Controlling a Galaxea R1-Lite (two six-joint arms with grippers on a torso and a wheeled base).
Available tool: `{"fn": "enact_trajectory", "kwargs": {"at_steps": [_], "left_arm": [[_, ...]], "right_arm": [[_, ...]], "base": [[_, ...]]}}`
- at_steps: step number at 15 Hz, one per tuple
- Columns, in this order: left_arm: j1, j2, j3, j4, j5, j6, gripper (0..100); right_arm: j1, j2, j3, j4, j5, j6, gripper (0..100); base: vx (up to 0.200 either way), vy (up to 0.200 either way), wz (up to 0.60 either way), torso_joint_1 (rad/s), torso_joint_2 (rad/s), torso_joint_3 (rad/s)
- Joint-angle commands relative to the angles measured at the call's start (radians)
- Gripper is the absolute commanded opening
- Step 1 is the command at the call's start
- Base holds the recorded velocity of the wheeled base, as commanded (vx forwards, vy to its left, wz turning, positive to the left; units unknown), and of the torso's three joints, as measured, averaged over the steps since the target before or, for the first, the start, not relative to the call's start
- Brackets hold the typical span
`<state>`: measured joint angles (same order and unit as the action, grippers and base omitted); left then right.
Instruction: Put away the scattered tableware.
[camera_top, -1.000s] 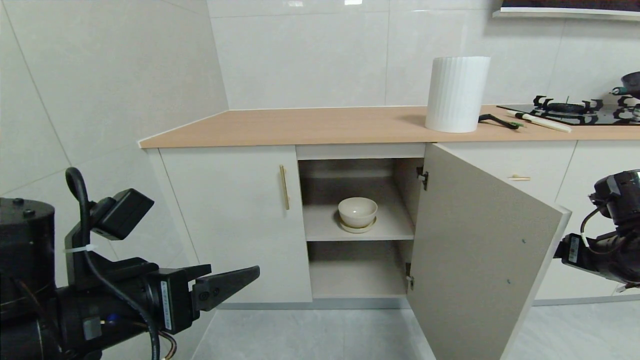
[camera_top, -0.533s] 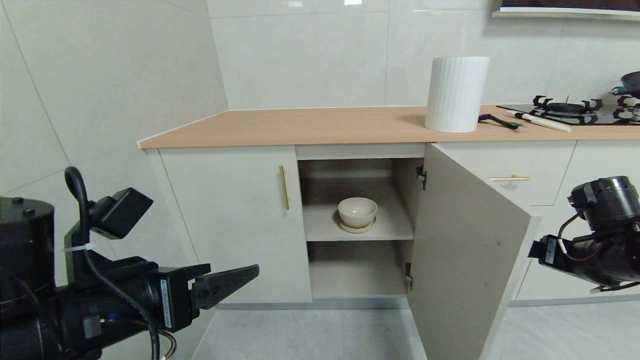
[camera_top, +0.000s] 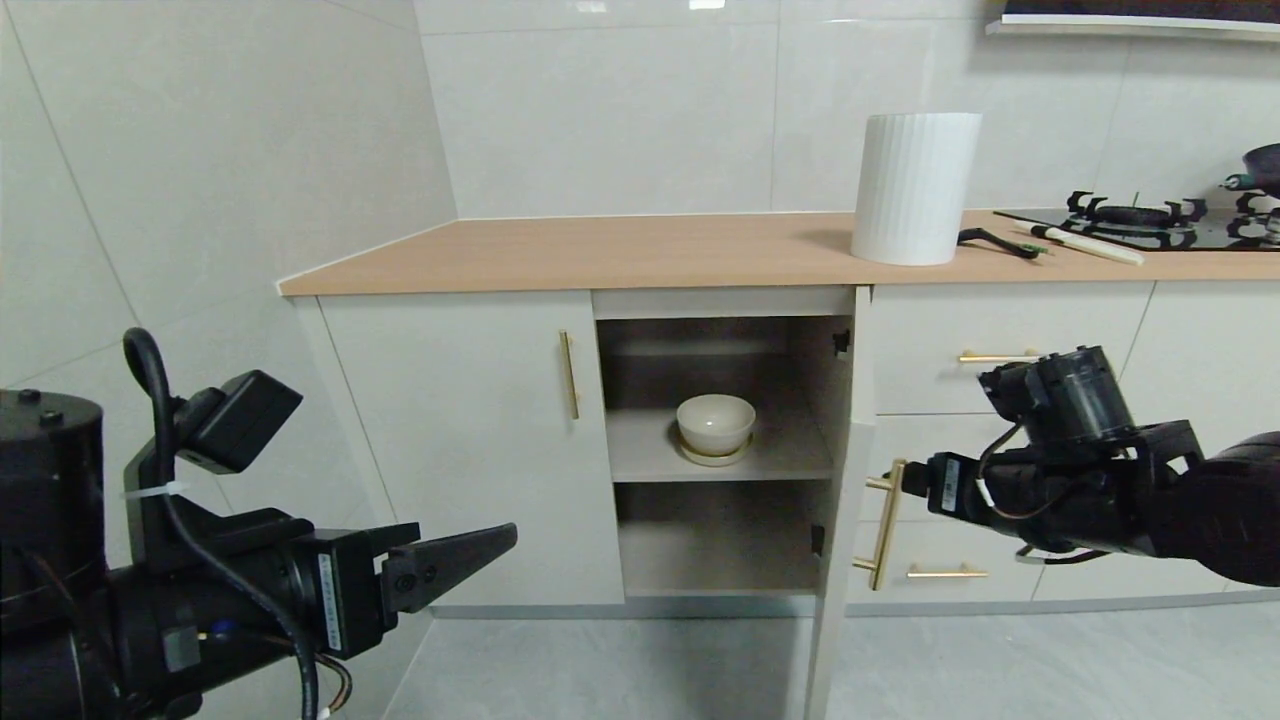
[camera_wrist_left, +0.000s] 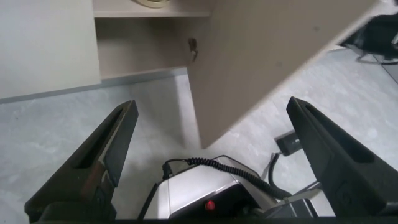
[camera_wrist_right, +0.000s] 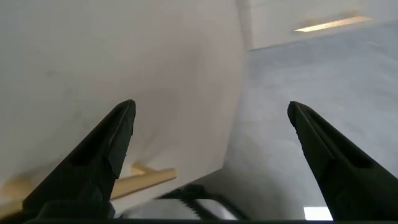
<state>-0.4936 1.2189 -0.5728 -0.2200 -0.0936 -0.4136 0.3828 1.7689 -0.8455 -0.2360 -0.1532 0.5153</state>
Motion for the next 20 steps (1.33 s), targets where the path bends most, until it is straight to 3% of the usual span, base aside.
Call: {"fn": "enact_trajectory", "kwargs": {"at_steps": [1,7,14,20], "left_arm": [[0.0,0.002,-0.002,-0.001,0.0,-0.001,100],[0.0,0.004,-0.004,-0.004,-0.001,-0.001,100],[0.0,0.005,-0.002,-0.007,0.002,0.001,100],[0.0,0.027,-0.004,-0.007,0.003,-0.001,100]], "right_arm": [[0.051,0.069,-0.05,-0.002,0.015,0.0,100],[0.062,0.201,-0.184,-0.003,0.113,0.0,100],[0.084,0.32,-0.337,-0.003,0.112,0.008,100],[0.108,0.42,-0.425,-0.022,0.11,0.137,100]], "base": [[0.0,0.0,0.0,0.0,0.0,0.0],[0.0,0.0,0.0,0.0,0.0,0.0],[0.0,0.0,0.0,0.0,0.0,0.0],[0.0,0.0,0.0,0.0,0.0,0.0]]}}
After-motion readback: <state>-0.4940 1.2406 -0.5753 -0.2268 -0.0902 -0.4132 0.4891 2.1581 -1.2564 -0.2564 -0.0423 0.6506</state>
